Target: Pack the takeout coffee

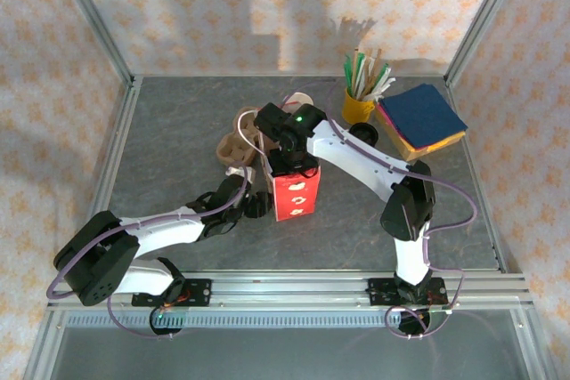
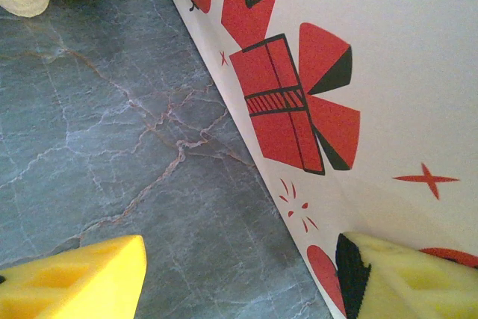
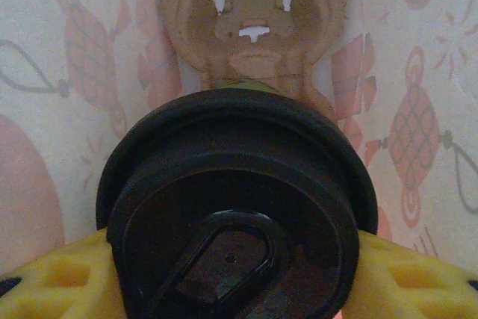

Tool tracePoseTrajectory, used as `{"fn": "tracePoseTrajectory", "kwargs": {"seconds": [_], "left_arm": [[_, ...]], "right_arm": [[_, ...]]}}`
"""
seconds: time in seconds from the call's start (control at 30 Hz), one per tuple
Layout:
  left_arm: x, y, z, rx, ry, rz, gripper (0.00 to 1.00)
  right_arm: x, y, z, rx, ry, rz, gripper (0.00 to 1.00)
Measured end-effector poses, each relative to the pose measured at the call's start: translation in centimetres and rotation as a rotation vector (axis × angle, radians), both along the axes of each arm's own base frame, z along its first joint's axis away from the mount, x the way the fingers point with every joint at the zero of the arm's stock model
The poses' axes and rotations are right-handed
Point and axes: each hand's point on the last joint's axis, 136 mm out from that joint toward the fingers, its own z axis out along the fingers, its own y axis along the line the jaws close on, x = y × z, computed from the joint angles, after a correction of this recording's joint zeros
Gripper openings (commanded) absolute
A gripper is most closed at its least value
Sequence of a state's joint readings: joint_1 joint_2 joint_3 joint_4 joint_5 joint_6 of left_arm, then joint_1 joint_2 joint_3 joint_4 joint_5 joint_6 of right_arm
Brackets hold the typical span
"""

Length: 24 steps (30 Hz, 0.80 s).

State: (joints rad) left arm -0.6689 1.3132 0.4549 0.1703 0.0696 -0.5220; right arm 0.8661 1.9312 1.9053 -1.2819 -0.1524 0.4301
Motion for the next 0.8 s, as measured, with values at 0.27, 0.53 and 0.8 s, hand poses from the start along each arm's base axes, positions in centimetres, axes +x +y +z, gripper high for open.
{"fn": "tracePoseTrajectory", "kwargs": {"seconds": [0.27,0.53,0.8], "left_arm": [[0.0,0.0,0.0,0.0,0.0,0.0,0.7],[-0.01,0.0,-0.01,0.0,0.0,0.0,0.7],[-0.01,0.0,-0.01,0.0,0.0,0.0,0.7]], "right_arm": [[0.0,0.0,0.03,0.001,0.0,0.0,0.51],[0.02,-0.04,0.12,0.001,-0.004,-0.001,0.51],[-0.09,-0.19,0.12,0.003,-0.006,-0.001,0.51]]}}
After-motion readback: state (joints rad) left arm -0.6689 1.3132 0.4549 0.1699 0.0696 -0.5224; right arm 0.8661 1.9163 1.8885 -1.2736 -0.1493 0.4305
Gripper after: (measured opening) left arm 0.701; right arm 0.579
